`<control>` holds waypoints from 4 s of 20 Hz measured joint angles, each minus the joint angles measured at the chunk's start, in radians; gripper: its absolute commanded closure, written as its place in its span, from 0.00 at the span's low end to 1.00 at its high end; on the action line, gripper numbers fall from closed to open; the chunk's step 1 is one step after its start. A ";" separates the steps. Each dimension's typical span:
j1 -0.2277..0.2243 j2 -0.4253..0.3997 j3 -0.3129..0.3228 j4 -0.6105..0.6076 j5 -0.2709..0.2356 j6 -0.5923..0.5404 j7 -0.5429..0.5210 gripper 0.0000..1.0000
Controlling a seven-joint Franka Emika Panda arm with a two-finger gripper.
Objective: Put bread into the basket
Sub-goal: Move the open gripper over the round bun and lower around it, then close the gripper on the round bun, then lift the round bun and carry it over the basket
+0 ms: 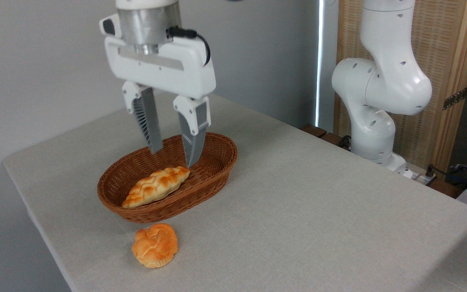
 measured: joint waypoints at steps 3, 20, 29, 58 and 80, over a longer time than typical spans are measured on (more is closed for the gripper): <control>0.000 0.055 0.000 -0.001 0.000 0.085 -0.120 0.00; -0.042 0.220 -0.011 -0.003 0.084 0.229 -0.316 0.00; -0.060 0.253 -0.017 -0.004 0.124 0.230 -0.323 0.00; -0.070 0.314 -0.030 -0.003 0.204 0.230 -0.346 0.05; -0.073 0.330 -0.041 -0.003 0.210 0.247 -0.347 0.66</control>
